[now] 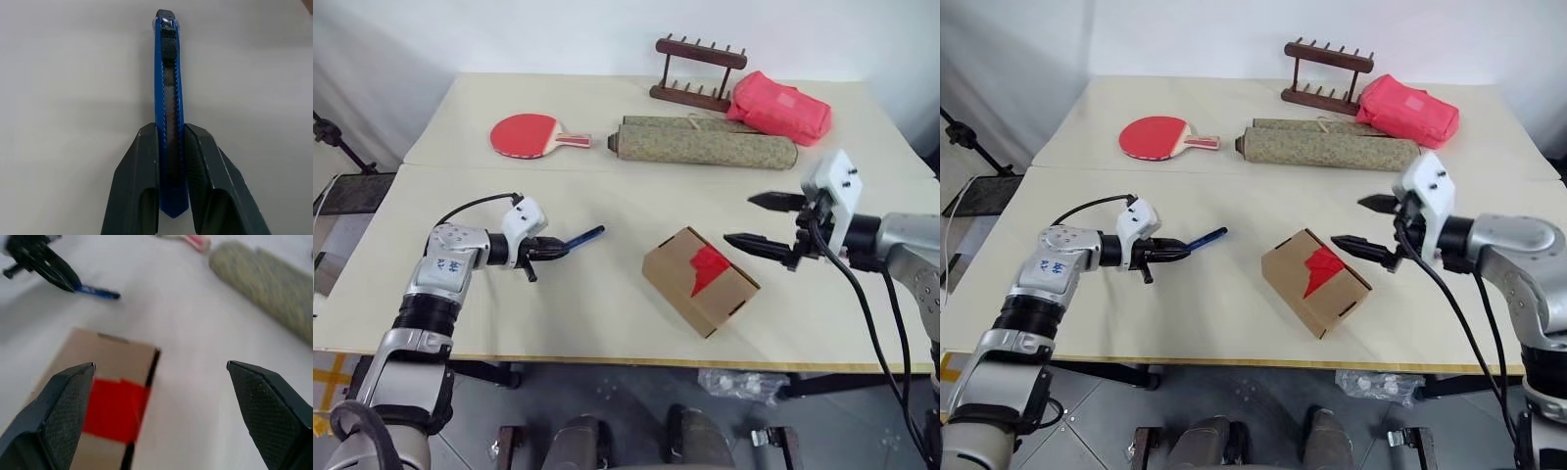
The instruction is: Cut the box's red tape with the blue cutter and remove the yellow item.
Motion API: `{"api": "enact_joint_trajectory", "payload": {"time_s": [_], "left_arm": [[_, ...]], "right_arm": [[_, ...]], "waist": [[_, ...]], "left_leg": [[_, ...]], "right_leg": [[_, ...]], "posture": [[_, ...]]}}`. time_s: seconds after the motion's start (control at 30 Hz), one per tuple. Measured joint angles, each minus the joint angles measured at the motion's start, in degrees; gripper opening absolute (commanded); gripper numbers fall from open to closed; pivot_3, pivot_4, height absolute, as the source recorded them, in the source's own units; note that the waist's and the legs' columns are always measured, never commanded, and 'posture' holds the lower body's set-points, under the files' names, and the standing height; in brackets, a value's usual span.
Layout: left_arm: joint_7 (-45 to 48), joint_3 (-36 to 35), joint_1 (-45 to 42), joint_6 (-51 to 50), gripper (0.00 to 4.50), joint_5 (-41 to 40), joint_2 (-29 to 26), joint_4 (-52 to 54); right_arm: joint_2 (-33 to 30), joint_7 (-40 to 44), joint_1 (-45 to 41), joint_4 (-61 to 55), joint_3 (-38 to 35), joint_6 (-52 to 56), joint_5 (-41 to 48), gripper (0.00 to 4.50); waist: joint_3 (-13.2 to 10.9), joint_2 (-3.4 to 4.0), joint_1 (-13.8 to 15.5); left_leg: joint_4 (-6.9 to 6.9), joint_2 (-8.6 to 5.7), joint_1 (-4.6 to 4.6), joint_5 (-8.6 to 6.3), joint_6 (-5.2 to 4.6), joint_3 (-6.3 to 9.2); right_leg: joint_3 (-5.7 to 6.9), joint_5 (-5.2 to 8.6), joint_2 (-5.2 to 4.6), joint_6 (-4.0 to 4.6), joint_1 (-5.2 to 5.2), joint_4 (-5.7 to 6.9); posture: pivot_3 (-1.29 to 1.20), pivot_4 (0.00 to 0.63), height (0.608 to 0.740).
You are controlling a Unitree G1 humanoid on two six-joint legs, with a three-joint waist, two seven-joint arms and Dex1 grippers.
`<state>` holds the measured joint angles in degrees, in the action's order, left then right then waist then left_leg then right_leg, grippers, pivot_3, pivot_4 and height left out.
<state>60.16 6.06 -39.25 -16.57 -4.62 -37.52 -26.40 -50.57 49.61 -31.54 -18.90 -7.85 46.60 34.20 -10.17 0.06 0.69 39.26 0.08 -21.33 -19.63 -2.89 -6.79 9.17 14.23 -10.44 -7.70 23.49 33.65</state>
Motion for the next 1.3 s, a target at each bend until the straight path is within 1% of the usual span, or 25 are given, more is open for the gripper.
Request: {"api": "enact_joint_trajectory", "payload": {"time_s": [0.1, 0.17, 0.2, 0.27, 0.3, 0.37, 0.4, 0.43, 0.5, 0.57, 0.67, 0.7, 0.8, 1.0, 1.17, 1.3], "left_arm": [[3.8, -1.5, 6.1, -2.0, 0.41, -2.8, -3.8, 8.3], [5.9, -1.6, 9.0, -3.6, 0.41, -4.3, -5.4, 12.8], [6.7, -2.1, 11.7, -4.0, 0.41, -5.1, -7.0, 16.0], [8.3, -2.9, 15.6, -4.6, 0.41, -6.3, -9.4, 20.6], [8.9, -3.7, 18.6, -4.9, 0.41, -7.1, -11.1, 23.8], [9.4, -4.7, 22.6, -5.6, 0.41, -8.3, -12.7, 28.0], [9.4, -5.1, 24.4, -6.0, 0.41, -8.8, -13.0, 29.9], [9.4, -5.2, 25.4, -6.2, 0.41, -9.0, -13.1, 31.4], [9.1, -5.5, 27.1, -6.9, 0.41, -9.5, -13.3, 33.6], [8.3, -6.3, 29.4, -7.2, 0.41, -9.7, -14.5, 36.3], [7.7, -7.4, 31.5, -7.3, 0.41, -9.7, -15.6, 38.5], [7.3, -7.4, 32.1, -7.0, 0.41, -9.6, -15.8, 39.3], [6.4, -7.4, 33.2, -2.3, 0.41, -7.5, -17.2, 40.0], [6.1, -5.3, 31.0, 6.3, 0.41, -3.8, -17.3, 38.0], [7.8, -3.0, 27.4, 8.5, 0.41, -3.4, -17.0, 35.4], [9.5, -1.5, 26.3, 7.2, 0.41, -4.4, -16.4, 34.6]], "right_arm": [[3.0, -0.7, -4.5, -3.4, 3.5, 2.4, 1.8, 4.5], [4.6, -0.9, -6.6, -5.1, 5.9, 3.6, 2.9, 4.5], [5.1, -0.5, -8.3, -5.4, 8.3, 4.0, 2.8, 4.5], [5.3, 0.7, -10.1, -5.9, 12.4, 4.1, 2.2, 4.12], [5.8, 1.3, -12.2, -5.7, 16.6, 4.2, 0.3, 3.93], [7.5, 2.5, -15.4, -5.5, 24.2, 3.7, -3.3, 3.27], [8.9, 3.0, -16.7, -5.2, 27.9, 3.0, -5.4, 2.85], [10.4, 3.4, -17.4, -5.0, 30.9, 2.1, -7.2, 2.61], [12.2, 4.3, -18.6, -4.3, 35.7, 0.3, -10.3, 1.87], [12.9, 6.2, -20.5, -1.7, 41.1, -3.9, -15.6, 1.11], [13.0, 9.3, -20.5, 1.2, 46.3, -9.1, -21.4, 0.1], [13.0, 10.1, -20.1, 1.2, 47.0, -10.2, -22.5, 0.02], [13.4, 12.3, -18.7, 1.1, 47.9, -12.0, -23.7, 0.02], [15.5, 14.6, -18.5, 1.3, 47.9, -13.7, -25.7, 0.02], [17.9, 15.7, -18.3, 4.1, 48.3, -16.1, -28.6, 0.02], [19.9, 16.8, -17.6, 6.2, 49.1, -18.1, -30.6, 0.02]], "waist": [[0.0, -0.02, -1.2], [0.0, -0.03, -1.4], [0.0, -0.05, -1.4], [0.0, -0.06, -1.5], [0.0, -0.05, -1.7], [0.0, -0.04, -2.1], [0.0, -0.04, -2.2], [0.0, -0.04, -2.1], [0.0, -0.04, -2.0], [0.0, -0.05, -2.2], [0.0, -0.05, -2.2], [0.0, -0.05, -2.2], [-0.1, -0.05, -2.2], [-0.1, -0.05, -2.2], [-0.1, -0.05, -2.2], [-0.1, -0.05, -2.3]], "left_leg": [[-0.05, 0.08, -0.01, -0.05, 0.08, -0.03], [-0.07, 0.09, -0.04, -0.05, 0.09, 0.02], [-0.07, 0.09, -0.07, -0.05, 0.09, 0.04], [-0.07, 0.09, -0.08, -0.07, 0.07, 0.04], [-0.07, 0.08, -0.09, -0.08, 0.06, 0.01], [-0.07, 0.09, -0.1, -0.09, 0.06, 0.01], [-0.07, 0.1, -0.1, -0.1, 0.07, 0.02], [-0.07, 0.09, -0.13, -0.1, 0.07, 0.05], [-0.07, 0.06, -0.16, -0.1, 0.07, 0.07], [-0.07, 0.04, -0.16, -0.12, 0.05, 0.05], [-0.07, 0.05, -0.17, -0.16, 0.06, 0.05], [-0.07, 0.06, -0.18, -0.17, 0.08, 0.05], [-0.07, 0.09, -0.18, -0.19, 0.11, 0.04], [-0.07, 0.1, -0.17, -0.18, 0.11, 0.0], [-0.07, 0.1, -0.17, -0.19, 0.11, -0.02], [-0.07, 0.13, -0.17, -0.19, 0.12, -0.02]], "right_leg": [[0.01, 0.0, 0.04, 0.0, 0.12, 0.04], [0.05, 0.01, 0.06, 0.01, 0.15, 0.09], [0.06, 0.01, 0.07, 0.01, 0.17, 0.09], [0.05, 0.01, 0.06, 0.01, 0.17, 0.08], [0.03, 0.01, 0.05, 0.01, 0.18, 0.04], [0.02, 0.02, 0.03, 0.03, 0.21, 0.07], [0.02, 0.02, 0.04, 0.03, 0.22, 0.09], [0.03, 0.02, 0.03, 0.04, 0.24, 0.12], [0.04, 0.02, 0.02, 0.04, 0.25, 0.13], [0.04, 0.02, 0.02, 0.03, 0.27, 0.13], [0.08, 0.02, 0.05, 0.03, 0.29, 0.13], [0.1, 0.02, 0.06, 0.03, 0.29, 0.13], [0.11, 0.02, 0.1, 0.03, 0.29, 0.11], [0.1, 0.02, 0.1, 0.03, 0.28, 0.1], [0.11, 0.02, 0.12, 0.03, 0.3, 0.13], [0.12, 0.02, 0.18, 0.03, 0.3, 0.13]], "posture": [[0.0, 0.15, 0.74], [0.0, 0.15, 0.74], [0.0, 0.15, 0.74], [0.0, 0.15, 0.74], [0.0, 0.15, 0.74], [0.0, 0.15, 0.74], [0.0, 0.15, 0.74], [0.0, 0.15, 0.74], [0.0, 0.15, 0.74], [0.0, 0.15, 0.74], [0.0, 0.15, 0.74], [0.0, 0.15, 0.74], [0.0, 0.15, 0.74], [0.0, 0.15, 0.74], [0.0, 0.15, 0.74], [0.0, 0.15, 0.74]]}}
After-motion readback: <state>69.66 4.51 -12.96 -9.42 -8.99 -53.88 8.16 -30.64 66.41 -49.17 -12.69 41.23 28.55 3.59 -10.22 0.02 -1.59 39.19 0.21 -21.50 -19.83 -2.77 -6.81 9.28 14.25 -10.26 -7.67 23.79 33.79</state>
